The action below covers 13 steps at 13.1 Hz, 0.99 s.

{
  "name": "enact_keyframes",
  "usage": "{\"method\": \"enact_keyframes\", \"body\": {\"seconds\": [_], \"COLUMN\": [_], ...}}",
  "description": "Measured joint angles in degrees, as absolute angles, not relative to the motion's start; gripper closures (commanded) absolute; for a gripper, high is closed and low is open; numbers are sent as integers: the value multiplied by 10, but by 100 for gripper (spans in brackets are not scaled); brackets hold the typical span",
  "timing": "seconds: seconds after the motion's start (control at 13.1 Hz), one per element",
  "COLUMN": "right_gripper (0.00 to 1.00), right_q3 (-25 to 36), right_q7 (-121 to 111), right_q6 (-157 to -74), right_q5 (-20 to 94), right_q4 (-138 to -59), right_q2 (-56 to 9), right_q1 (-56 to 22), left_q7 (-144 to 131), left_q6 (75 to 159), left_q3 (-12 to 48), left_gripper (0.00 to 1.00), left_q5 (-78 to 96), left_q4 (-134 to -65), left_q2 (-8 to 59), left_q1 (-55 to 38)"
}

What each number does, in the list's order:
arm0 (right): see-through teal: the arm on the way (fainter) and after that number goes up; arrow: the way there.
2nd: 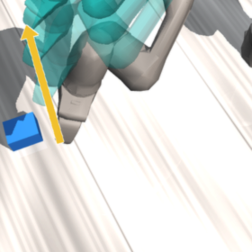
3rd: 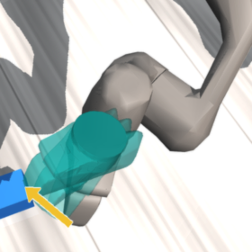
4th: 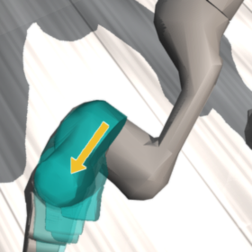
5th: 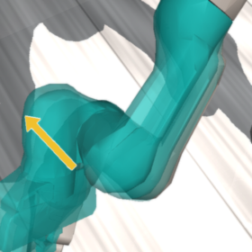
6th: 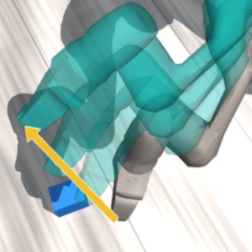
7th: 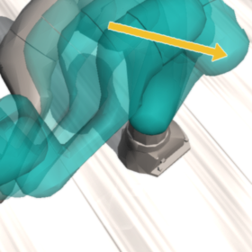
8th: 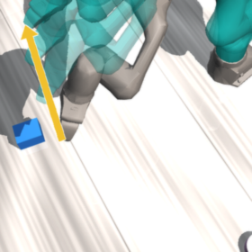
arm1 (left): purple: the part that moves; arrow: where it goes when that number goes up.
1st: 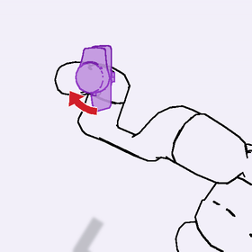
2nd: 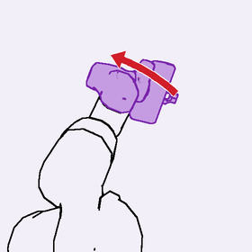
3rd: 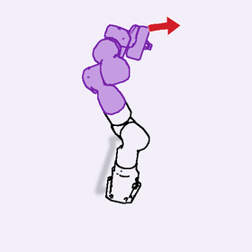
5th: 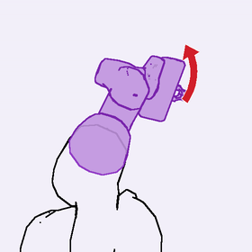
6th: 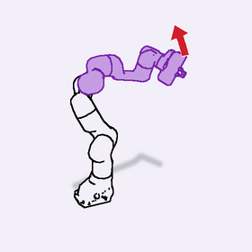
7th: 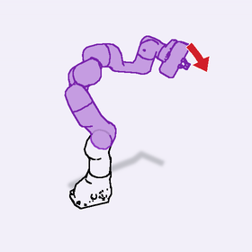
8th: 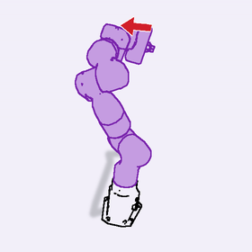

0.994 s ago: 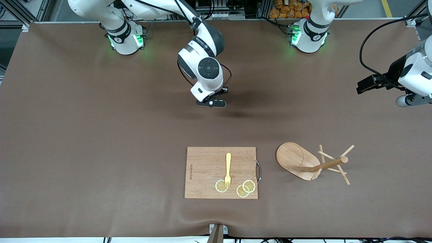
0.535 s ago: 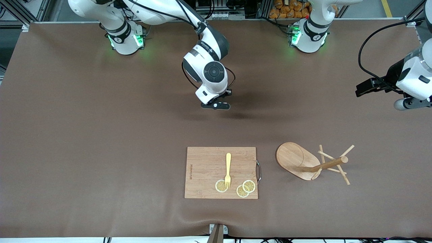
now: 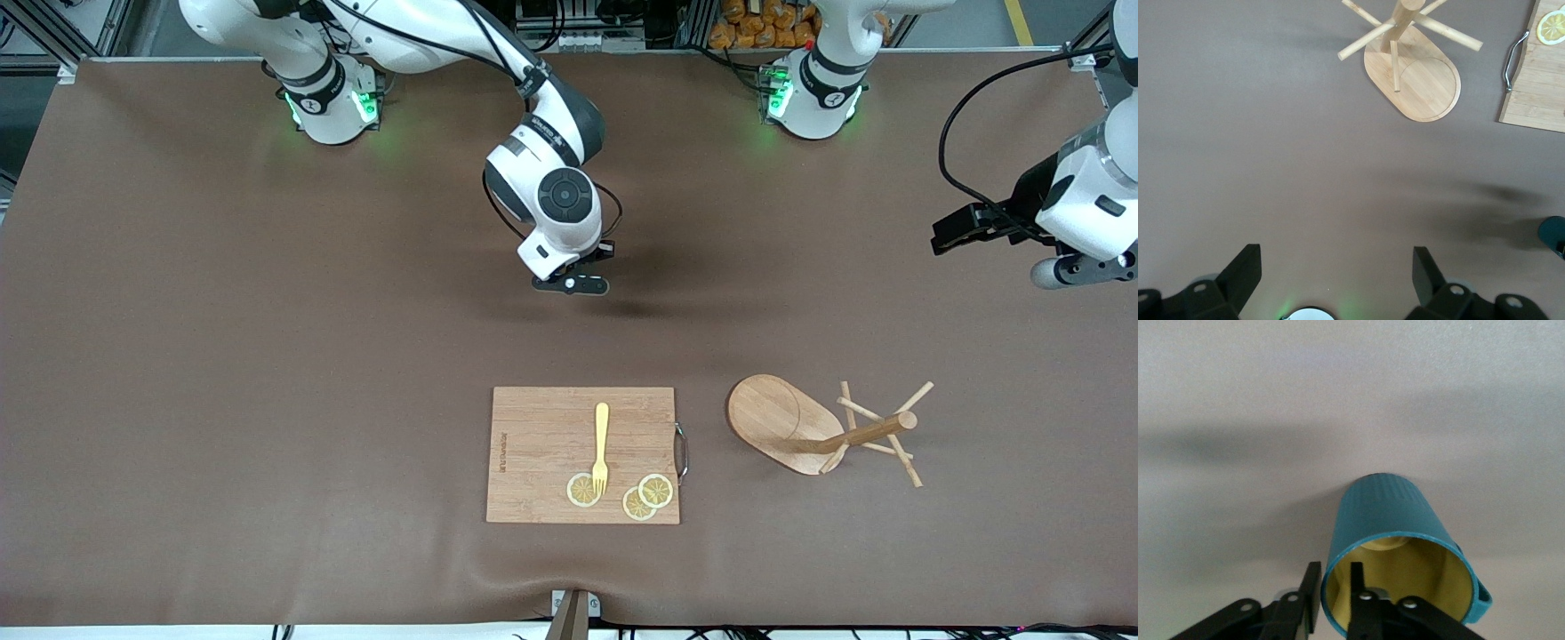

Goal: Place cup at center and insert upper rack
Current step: 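Lift the teal mug with the right gripper toward the table center, then lower the mug and open the right gripper while the left gripper approaches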

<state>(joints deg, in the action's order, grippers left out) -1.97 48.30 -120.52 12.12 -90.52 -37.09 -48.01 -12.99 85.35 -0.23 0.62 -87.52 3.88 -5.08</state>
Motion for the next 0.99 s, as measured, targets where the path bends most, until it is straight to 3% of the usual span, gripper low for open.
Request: {"method": "enact_keyframes", "body": {"seconds": [0.15, 0.38, 0.69, 0.99], "right_gripper": [17, 2, 0, 0], "right_q3": [-18, -16, -11, -6], "right_q7": [483, 483, 483, 411], "right_q6": [-1206, -1207, -1195, -1080], "right_q5": [121, 121, 121, 121], "right_q4": [-904, -890, -866, -857], "right_q2": [-371, -370, -329, -215], "right_q1": [-480, -480, -462, -376], "left_q7": [-134, -179, -266, -339], "left_q6": [853, 853, 853, 878], "left_q3": [0, 21, 64, 122], "left_gripper": [0, 0, 0, 0], "left_q5": [6, 6, 6, 6], "left_q4": [-873, -872, -873, -873], "left_q2": [38, 38, 38, 42], "left_q1": [-51, -52, -60, -68]}}
